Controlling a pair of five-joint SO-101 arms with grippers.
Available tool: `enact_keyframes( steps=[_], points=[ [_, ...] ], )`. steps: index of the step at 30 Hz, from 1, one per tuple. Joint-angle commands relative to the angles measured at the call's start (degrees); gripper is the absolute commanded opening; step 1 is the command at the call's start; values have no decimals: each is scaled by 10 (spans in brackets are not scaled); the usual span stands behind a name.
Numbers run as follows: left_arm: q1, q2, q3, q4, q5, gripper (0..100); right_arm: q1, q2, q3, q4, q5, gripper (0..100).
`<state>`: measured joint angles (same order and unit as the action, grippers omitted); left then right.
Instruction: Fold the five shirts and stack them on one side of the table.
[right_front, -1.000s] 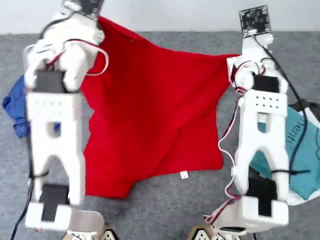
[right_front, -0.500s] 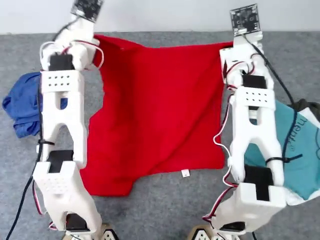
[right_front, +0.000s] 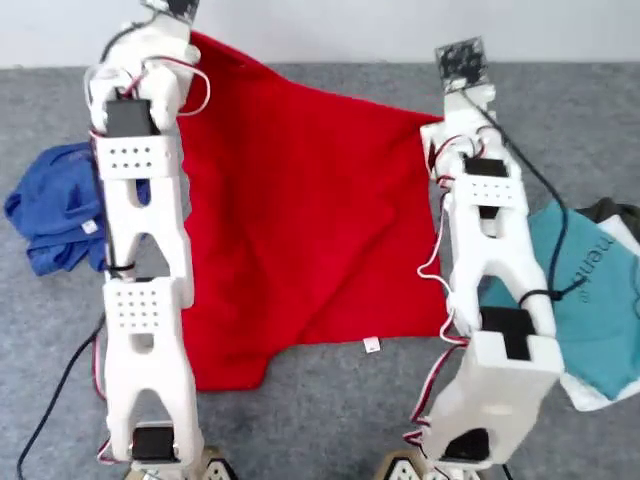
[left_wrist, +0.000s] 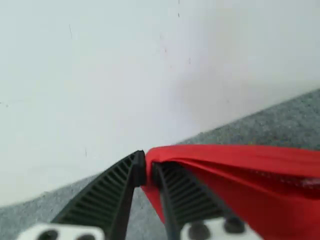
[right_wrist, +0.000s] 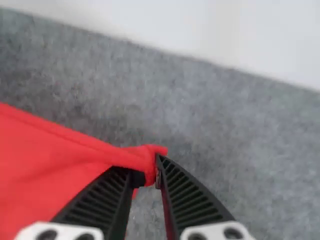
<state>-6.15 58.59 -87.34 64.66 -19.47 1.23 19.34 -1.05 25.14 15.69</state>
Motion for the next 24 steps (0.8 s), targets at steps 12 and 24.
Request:
enact_keyframes(
  steps=[12,24],
  points=[
    [4,3,-87,227,-9,13,-2,-83,-15,220,-3,10],
    [-35,-115,-72,361,29,13,-2,-210,-11,474,31,10]
  ],
)
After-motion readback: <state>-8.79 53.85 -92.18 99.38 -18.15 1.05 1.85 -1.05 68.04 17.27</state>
